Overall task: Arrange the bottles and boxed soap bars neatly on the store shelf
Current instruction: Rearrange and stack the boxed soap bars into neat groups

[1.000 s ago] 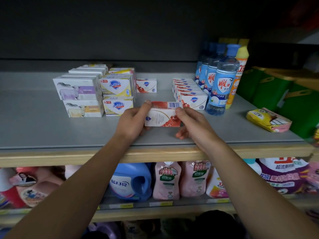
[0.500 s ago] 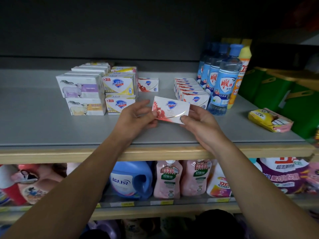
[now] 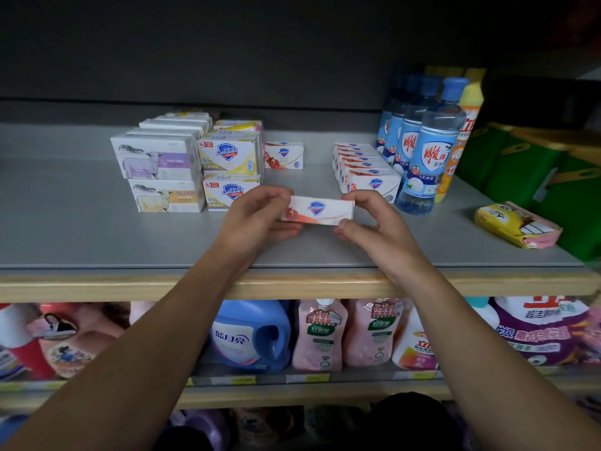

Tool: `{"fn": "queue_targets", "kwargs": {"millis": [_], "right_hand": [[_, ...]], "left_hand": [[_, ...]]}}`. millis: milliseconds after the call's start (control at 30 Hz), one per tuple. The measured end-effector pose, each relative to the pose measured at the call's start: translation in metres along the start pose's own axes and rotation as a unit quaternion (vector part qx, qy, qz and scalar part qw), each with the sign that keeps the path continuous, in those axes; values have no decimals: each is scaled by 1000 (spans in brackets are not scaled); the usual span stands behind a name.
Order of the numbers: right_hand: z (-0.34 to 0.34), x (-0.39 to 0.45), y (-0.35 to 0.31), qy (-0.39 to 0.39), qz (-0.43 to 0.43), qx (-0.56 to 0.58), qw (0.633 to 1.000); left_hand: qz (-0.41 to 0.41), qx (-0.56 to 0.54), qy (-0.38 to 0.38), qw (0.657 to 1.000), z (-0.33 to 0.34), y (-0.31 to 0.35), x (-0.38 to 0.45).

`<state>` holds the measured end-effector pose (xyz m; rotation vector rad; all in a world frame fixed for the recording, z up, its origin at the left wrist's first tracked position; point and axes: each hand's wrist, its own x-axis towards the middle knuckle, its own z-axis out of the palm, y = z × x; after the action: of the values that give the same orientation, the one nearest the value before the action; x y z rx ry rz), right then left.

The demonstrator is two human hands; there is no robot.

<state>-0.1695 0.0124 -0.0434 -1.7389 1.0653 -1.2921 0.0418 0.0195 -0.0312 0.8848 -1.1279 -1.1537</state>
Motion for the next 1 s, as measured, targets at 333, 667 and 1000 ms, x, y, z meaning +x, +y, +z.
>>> {"fn": "queue_targets", "kwargs": {"millis": [333,667,1000], "right_hand": [[4,-5,-3,-21,-41,-6,999],[5,-4,-2,54,-51,-91,993],[9,1,-5,36,31,-198,979]], "left_hand": [[95,85,-31,991,-5,-5,2],[93,137,-14,986,2,-2,-1],[102,350,13,931,5,-5,2]]}}
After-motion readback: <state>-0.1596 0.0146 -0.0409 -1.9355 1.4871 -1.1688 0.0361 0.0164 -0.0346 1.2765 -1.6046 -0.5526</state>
